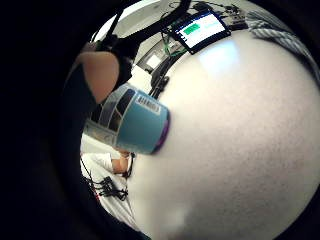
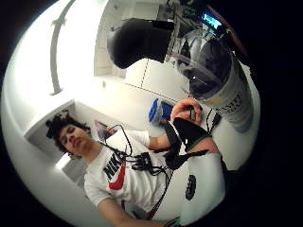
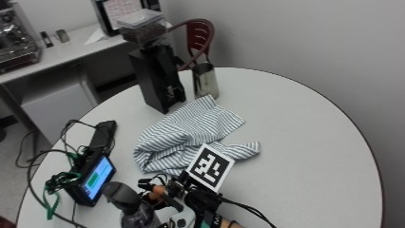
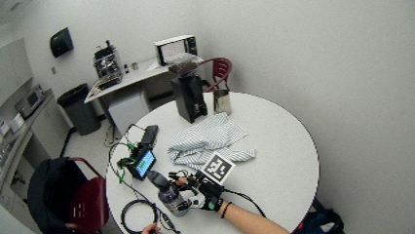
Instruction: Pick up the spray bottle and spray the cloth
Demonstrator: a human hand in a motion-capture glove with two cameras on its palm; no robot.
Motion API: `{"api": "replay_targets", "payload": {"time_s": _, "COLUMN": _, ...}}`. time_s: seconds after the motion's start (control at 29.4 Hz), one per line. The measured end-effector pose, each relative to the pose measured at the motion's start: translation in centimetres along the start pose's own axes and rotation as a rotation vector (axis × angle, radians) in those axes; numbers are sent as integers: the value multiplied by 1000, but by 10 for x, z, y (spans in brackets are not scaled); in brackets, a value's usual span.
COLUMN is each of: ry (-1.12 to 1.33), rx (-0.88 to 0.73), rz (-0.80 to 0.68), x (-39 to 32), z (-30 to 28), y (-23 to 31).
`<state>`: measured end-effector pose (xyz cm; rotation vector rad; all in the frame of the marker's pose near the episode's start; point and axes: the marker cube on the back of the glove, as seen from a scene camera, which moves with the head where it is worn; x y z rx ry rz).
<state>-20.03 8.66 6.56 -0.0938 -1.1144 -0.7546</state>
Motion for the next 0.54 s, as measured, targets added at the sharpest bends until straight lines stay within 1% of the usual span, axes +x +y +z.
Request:
{"api": "replay_targets", "payload": {"time_s": 0.1, "ry": -17, "rx": -66, "rz": -13, "x": -7, "z": 19, "y": -7}}
{"api": "replay_targets", "payload": {"time_s": 0.2, "ry": -27, "rx": -53, "rz": -32, "x": -14, "z": 22, "y": -8}}
{"api": "replay_targets", "payload": {"time_s": 0.27, "ry": -23, "rx": 3, "rz": -39, "x": -18, "z": 18, "y": -5}}
{"api": "replay_targets", "payload": {"time_s": 0.37, "ry": -19, "rx": 131, "rz": -51, "x": -26, "z": 13, "y": 1}}
{"api": "replay_targets", "payload": {"time_s": 0.48, "ry": 90, "rx": 285, "rz": -45, "x": -22, "z": 5, "y": 8}}
{"api": "replay_targets", "payload": {"time_s": 0.54, "ry": 153, "rx": 342, "rz": -32, "x": -19, "z": 0, "y": 9}}
